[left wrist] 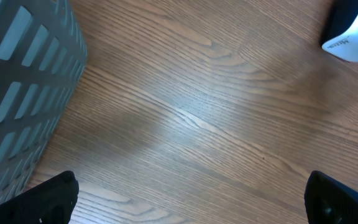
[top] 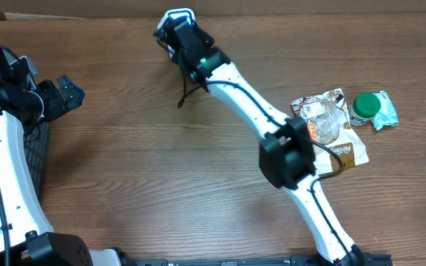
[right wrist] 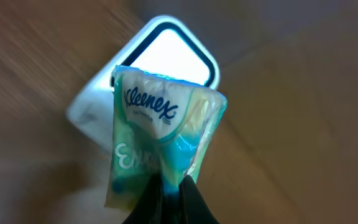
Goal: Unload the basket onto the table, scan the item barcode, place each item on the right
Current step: 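Carry the Kleenex pack right and release it beside the other items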
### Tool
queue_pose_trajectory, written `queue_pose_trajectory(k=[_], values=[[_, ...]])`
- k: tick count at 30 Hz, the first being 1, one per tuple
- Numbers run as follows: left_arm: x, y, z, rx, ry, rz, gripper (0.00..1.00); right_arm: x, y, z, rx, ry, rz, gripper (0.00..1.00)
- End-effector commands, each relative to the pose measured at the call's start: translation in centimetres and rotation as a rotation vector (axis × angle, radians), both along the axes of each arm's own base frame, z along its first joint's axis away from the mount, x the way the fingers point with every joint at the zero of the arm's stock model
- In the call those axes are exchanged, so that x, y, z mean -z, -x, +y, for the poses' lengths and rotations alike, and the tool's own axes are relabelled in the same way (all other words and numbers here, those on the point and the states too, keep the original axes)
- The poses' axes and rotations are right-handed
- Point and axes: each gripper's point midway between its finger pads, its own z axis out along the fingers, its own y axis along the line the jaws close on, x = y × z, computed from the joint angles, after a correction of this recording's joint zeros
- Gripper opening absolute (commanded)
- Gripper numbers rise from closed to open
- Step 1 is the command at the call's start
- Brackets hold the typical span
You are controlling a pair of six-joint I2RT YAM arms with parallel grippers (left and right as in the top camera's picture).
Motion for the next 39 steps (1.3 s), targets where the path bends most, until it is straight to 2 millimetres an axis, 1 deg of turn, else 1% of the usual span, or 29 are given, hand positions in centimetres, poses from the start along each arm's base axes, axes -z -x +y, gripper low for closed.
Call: queue_pose_trajectory(k=[1, 3, 5, 7, 9, 11, 12, 15, 18, 22, 26, 29, 32, 33, 34, 36, 37, 39], values=[[-0.6, -0.3, 0.0, -0.006, 0.005, -0.021, 1.00, -13.6, 3.7, -2.0, 0.165, -0.450, 0.000, 0.04], [-0.6, -0.3, 0.0, -0.006, 0.005, -0.021, 0.99, -15.0, 6.0, -4.8, 0.252, -0.490, 0.076, 0.04], [-0.6, -0.3, 0.0, -0.006, 0.005, -0.021, 1.00, -15.9, 7.9, -7.9, 0.340, -0.500, 0.131, 0.04], [-0.6, -0.3, 0.0, -0.006, 0.005, -0.021, 1.00, -16.2, 9.7, -11.1, 0.426, -0.489, 0.185, 0.04], [-0.6, -0.3, 0.0, -0.006, 0.005, -0.021, 1.00, -15.8, 11.4, -14.0, 0.484, -0.438, 0.240, 0.04], [-0.6, -0.3, 0.0, -0.006, 0.005, -0.021, 0.99, -14.7, 13.1, -17.1, 0.570, -0.384, 0.318, 0.04], [-0.6, -0.3, 0.0, -0.006, 0.005, -0.021, 0.99, -14.1, 13.6, -18.3, 0.613, -0.368, 0.350, 0.04], [-0.6, -0.3, 0.0, -0.006, 0.005, -0.021, 0.99, -11.8, 15.2, -22.9, 0.793, -0.325, 0.457, 0.04], [-0.6, -0.3, 0.0, -0.006, 0.005, -0.021, 0.99, -9.7, 15.1, -25.6, 0.882, -0.336, 0.525, 0.04], [-0.6, -0.3, 0.0, -0.006, 0.005, -0.021, 1.00, -6.1, 16.2, -29.8, 1.047, -0.310, 0.617, 0.04], [-0.6, -0.3, 0.0, -0.006, 0.005, -0.021, 1.00, -2.3, 18.3, -33.5, 1.188, -0.256, 0.728, 0.04], [-0.6, -0.3, 0.0, -0.006, 0.005, -0.021, 1.00, 0.1, 19.9, -35.3, 1.251, -0.218, 0.797, 0.04], [-0.6, -0.3, 0.0, -0.006, 0.005, -0.021, 0.99, 2.2, 21.2, -36.7, 1.299, -0.189, 0.850, 0.04], [-0.6, -0.3, 0.0, -0.006, 0.005, -0.021, 0.99, 2.8, 21.5, -37.1, 1.310, -0.186, 0.861, 0.09], [-0.6, -0.3, 0.0, -0.006, 0.005, -0.021, 1.00, 3.3, 21.6, -37.4, 1.309, -0.183, 0.867, 0.20], [-0.6, -0.3, 0.0, -0.006, 0.005, -0.021, 0.99, 3.8, 21.6, -37.6, 1.296, -0.184, 0.872, 0.36], [-0.6, -0.3, 0.0, -0.006, 0.005, -0.021, 1.00, 3.8, 21.4, -37.6, 1.293, -0.189, 0.865, 0.41], [-0.6, -0.3, 0.0, -0.006, 0.005, -0.021, 0.99, 3.5, 20.8, -37.5, 1.283, -0.203, 0.842, 0.45]])
